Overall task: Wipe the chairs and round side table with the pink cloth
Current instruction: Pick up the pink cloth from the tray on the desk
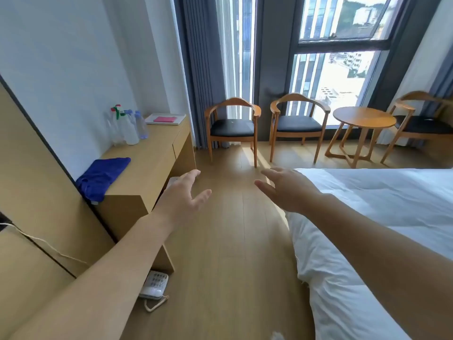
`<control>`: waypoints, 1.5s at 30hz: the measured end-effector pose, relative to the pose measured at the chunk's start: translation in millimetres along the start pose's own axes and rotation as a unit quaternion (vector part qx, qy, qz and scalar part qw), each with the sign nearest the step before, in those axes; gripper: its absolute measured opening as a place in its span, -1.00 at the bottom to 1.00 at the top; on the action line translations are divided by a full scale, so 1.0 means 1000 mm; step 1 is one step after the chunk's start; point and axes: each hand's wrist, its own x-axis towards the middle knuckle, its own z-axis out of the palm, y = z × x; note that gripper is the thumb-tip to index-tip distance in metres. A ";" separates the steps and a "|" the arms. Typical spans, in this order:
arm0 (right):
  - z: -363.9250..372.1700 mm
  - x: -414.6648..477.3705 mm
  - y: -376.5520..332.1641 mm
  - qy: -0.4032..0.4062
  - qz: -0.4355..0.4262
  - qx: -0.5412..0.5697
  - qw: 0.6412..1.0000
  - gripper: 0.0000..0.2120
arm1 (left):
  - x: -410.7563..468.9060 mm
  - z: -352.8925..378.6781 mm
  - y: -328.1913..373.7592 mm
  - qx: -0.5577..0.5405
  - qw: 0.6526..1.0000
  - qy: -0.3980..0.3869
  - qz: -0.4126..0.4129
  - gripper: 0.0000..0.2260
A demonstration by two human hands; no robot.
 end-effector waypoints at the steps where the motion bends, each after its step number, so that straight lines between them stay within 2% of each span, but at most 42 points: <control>1: 0.003 0.010 0.005 0.000 0.000 0.005 1.000 -0.48 | 0.009 0.006 0.000 -0.005 1.000 -0.001 -0.004 -0.46; 5: 0.019 0.057 0.036 -0.018 -0.009 0.003 1.000 -0.47 | 0.053 0.034 -0.003 0.009 1.000 -0.018 -0.023 -0.46; 16: 0.025 0.213 0.145 -0.059 -0.039 0.006 0.997 -0.49 | 0.207 0.087 0.004 0.022 0.996 0.002 -0.083 -0.49; 22: 0.042 0.271 0.174 -0.082 -0.053 0.023 0.995 -0.47 | 0.255 0.111 -0.009 0.028 0.993 -0.009 -0.116 -0.48; 32: 0.069 0.364 0.189 -0.104 -0.058 0.028 0.993 -0.48 | 0.332 0.132 -0.056 0.002 0.990 -0.007 -0.139 -0.50; 45: 0.096 0.556 0.141 -0.112 -0.032 0.011 0.993 -0.55 | 0.500 0.108 -0.189 -0.014 0.994 -0.026 -0.107 -0.50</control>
